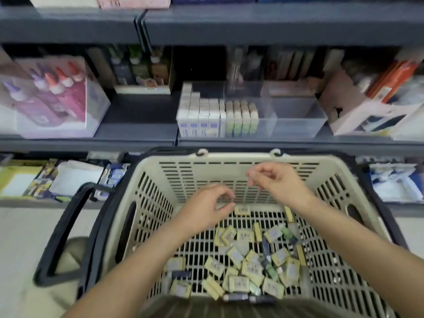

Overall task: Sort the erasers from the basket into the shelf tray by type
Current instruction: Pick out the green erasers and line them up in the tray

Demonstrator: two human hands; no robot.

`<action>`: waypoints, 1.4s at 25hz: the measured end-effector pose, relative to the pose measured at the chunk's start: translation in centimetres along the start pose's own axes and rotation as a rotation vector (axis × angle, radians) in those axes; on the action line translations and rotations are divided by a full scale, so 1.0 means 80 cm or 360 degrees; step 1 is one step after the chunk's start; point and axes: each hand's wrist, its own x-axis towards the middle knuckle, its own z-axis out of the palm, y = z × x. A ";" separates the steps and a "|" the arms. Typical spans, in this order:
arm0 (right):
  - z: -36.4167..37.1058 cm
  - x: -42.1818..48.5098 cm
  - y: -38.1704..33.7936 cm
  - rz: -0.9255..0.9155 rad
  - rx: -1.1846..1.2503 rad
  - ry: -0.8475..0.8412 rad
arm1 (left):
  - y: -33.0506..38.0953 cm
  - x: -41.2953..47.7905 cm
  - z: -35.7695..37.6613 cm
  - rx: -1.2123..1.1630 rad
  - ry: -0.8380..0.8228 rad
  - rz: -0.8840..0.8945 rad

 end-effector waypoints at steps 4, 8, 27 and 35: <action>0.060 -0.035 0.057 0.0256 -0.0280 -0.0568 | -0.050 -0.030 0.032 0.0360 -0.0867 -0.0630; 0.095 -0.061 0.105 0.0488 -0.0412 -0.0914 | -0.079 -0.058 0.062 0.0744 -0.1120 -0.0776; 0.100 -0.085 0.140 0.0437 -0.0889 -0.1364 | -0.064 -0.032 0.080 -0.0196 -0.0796 -0.0728; 0.100 -0.096 0.147 -0.0081 -0.1612 -0.1193 | -0.067 -0.030 0.078 -0.0341 -0.0502 -0.0787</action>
